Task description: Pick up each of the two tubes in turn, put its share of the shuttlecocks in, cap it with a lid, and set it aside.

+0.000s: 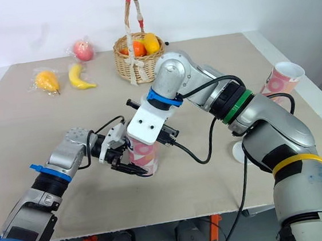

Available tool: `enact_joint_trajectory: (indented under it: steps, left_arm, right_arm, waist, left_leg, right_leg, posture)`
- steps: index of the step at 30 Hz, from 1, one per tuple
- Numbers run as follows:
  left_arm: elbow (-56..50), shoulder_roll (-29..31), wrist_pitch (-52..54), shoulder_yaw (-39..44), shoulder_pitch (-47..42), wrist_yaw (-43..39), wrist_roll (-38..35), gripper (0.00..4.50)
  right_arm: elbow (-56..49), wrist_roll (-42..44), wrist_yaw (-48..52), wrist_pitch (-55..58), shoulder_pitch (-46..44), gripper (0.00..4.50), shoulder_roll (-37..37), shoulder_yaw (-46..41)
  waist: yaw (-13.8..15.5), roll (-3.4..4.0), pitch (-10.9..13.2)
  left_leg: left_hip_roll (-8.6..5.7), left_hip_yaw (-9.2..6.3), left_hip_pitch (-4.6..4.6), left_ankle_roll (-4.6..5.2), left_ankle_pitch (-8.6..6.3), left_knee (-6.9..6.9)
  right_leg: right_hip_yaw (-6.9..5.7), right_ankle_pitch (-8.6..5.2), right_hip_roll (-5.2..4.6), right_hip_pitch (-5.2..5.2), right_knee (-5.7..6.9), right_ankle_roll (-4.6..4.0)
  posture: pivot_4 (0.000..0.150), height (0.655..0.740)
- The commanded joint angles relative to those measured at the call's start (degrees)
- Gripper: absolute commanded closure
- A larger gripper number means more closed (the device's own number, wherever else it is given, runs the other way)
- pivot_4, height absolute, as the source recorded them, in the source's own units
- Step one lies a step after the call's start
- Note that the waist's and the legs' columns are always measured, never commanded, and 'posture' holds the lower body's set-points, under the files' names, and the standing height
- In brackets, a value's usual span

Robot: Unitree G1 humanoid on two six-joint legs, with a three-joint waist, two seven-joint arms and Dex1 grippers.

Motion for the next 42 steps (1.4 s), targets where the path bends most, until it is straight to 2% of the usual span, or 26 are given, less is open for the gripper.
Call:
enact_joint_trajectory:
  steps: [1,7,11,15,18,22,29,32,35,42]
  left_arm:
    - [-1.03,0.96,0.47,-0.43,1.48,-0.79,0.72,1.43]
    - [-0.88,0.53,-0.12,-0.10,1.87,-0.39,0.78,1.43]
    - [-0.72,-0.14,-1.73,0.23,2.31,0.14,0.80,1.43]
    - [0.17,-1.04,-5.54,0.71,2.80,1.55,1.47,1.43]
    - [2.71,-3.04,-12.52,2.40,3.29,5.04,2.02,1.43]
    - [2.47,-4.59,-12.95,3.80,4.46,5.52,0.02,1.43]
    - [4.12,-5.05,-16.30,2.69,5.64,6.24,2.41,1.43]
    - [4.42,-5.20,-16.67,2.85,5.78,6.78,2.50,1.43]
    - [4.45,-5.25,-16.10,3.07,5.90,6.96,2.17,1.43]
    - [3.39,-5.03,-13.04,2.78,6.44,6.48,1.66,1.43]
  right_arm:
    - [-0.81,8.25,2.26,5.14,-3.42,4.41,-3.04,-1.55]
    - [-3.78,22.47,2.26,12.65,-7.17,4.41,-11.09,-2.86]
    - [-2.37,22.31,2.26,13.51,-6.82,4.41,-13.33,-5.46]
    - [-1.37,22.70,2.26,17.23,-4.91,4.41,-14.98,-11.73]
    - [-3.63,22.51,1.35,21.79,1.21,4.41,-18.47,-20.41]
    - [-8.32,18.61,-1.97,25.46,12.37,4.41,-23.91,-28.26]
    - [-11.36,13.72,-6.25,31.22,28.92,4.41,-29.72,-37.68]
    - [-11.09,10.37,-5.57,30.83,35.25,3.53,-32.27,-39.53]
    - [-8.95,4.06,-5.68,27.41,39.95,2.34,-34.20,-39.01]
    - [3.31,-4.97,-3.99,22.03,41.41,2.34,-33.07,-38.16]
  waist:
    - [0.01,0.00,0.00]
    - [0.12,0.01,0.01]
    - [0.10,0.01,0.01]
    - [0.37,0.01,0.01]
    - [1.22,-0.01,0.00]
    - [1.87,0.00,0.01]
    - [1.68,0.11,0.00]
    - [1.73,0.11,-0.01]
    - [1.62,0.20,-0.06]
    - [1.54,0.22,-0.07]
  left_leg:
    - [0.00,0.00,-0.03,0.00,0.00,0.00]
    - [-0.01,0.00,-0.23,0.02,-0.02,-0.03]
    - [-0.02,0.00,-0.21,0.09,-0.06,-0.04]
    - [-0.03,0.00,-0.26,0.09,-0.06,0.02]
    - [-0.05,0.00,-0.26,0.09,-0.06,0.05]
    - [-0.10,0.01,-0.36,0.08,-0.05,0.13]
    - [-0.18,0.03,-0.38,0.09,-0.02,0.12]
    - [-0.20,0.04,-0.38,0.08,-0.01,0.16]
    - [-0.24,0.06,-0.35,0.06,0.01,0.18]
    - [-0.27,0.11,-0.34,0.04,0.04,0.20]
  right_leg:
    - [0.00,0.00,0.00,-0.01,-0.01,0.00]
    - [0.00,-0.02,-0.04,-0.15,-0.05,-0.15]
    - [0.00,-0.08,-0.04,-0.16,-0.05,-0.15]
    - [0.00,-0.11,-0.05,-0.17,-0.05,0.00]
    - [-0.01,-0.09,-0.07,-0.15,-0.06,0.00]
    - [-0.01,-0.03,-0.14,-0.14,-0.15,0.06]
    - [0.06,0.06,-0.19,-0.15,-0.19,0.18]
    - [0.07,0.09,-0.21,-0.11,-0.22,0.24]
    - [0.12,0.12,-0.24,-0.08,-0.25,0.29]
    - [0.17,0.18,-0.26,-0.07,-0.28,0.37]
  posture:
    - [0.150,0.7400]
    - [0.150,0.7400]
    - [0.150,0.7400]
    - [0.150,0.7400]
    - [0.150,0.7400]
    - [0.150,0.7400]
    - [0.150,0.7400]
    - [0.150,0.7400]
    - [0.150,0.7400]
    - [0.150,0.7400]
